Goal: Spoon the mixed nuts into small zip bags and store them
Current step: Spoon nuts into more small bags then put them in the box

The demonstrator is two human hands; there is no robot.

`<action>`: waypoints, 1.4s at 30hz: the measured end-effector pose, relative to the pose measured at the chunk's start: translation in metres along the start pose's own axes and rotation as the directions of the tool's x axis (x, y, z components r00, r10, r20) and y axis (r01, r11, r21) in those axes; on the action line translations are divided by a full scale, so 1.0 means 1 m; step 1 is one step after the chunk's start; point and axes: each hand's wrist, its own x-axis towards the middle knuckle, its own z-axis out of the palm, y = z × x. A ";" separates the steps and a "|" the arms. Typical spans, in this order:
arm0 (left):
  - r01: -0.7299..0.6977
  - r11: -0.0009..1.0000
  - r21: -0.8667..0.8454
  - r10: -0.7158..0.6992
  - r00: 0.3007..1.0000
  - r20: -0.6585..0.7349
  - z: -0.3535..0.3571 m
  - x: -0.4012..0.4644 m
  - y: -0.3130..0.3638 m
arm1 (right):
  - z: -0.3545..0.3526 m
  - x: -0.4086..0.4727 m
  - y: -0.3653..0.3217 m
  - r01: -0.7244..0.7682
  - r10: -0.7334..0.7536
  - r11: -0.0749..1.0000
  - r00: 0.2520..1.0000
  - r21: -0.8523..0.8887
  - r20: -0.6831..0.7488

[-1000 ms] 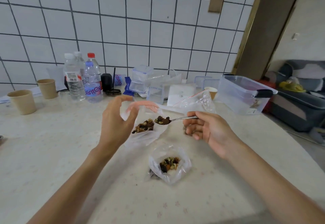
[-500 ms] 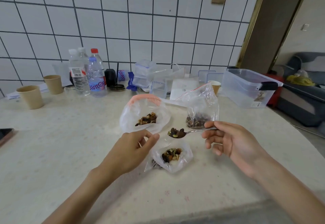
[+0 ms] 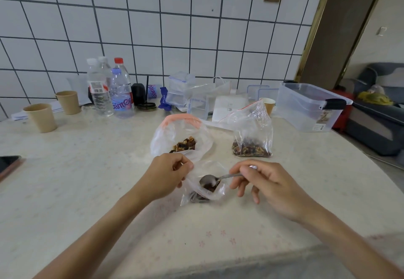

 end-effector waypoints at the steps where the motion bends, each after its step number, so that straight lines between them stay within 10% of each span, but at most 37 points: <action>1: 0.006 1.000 0.021 -0.006 1.000 -0.008 -0.001 0.003 -0.002 | 0.002 -0.001 0.000 0.035 -0.032 0.997 0.998 -0.070 0.049; 7: -0.049 0.963 0.264 0.059 0.998 -0.031 -0.009 0.009 -0.012 | 0.003 0.003 -0.001 0.169 -0.135 0.945 0.981 -0.280 0.137; 22: -0.125 0.987 0.096 0.136 0.984 -0.117 -0.030 -0.005 -0.010 | 0.007 0.046 -0.006 -0.057 0.252 0.843 0.920 0.536 -0.299; 29: 0.078 0.984 0.160 0.034 0.801 -0.598 -0.044 0.040 -0.026 | 0.025 0.083 -0.013 -0.099 0.246 0.909 0.911 0.405 -0.332; 42: 0.175 0.979 0.105 -0.132 0.935 -0.330 -0.020 0.055 -0.057 | 0.045 0.119 -0.006 -0.164 0.153 0.986 0.967 -0.040 -0.206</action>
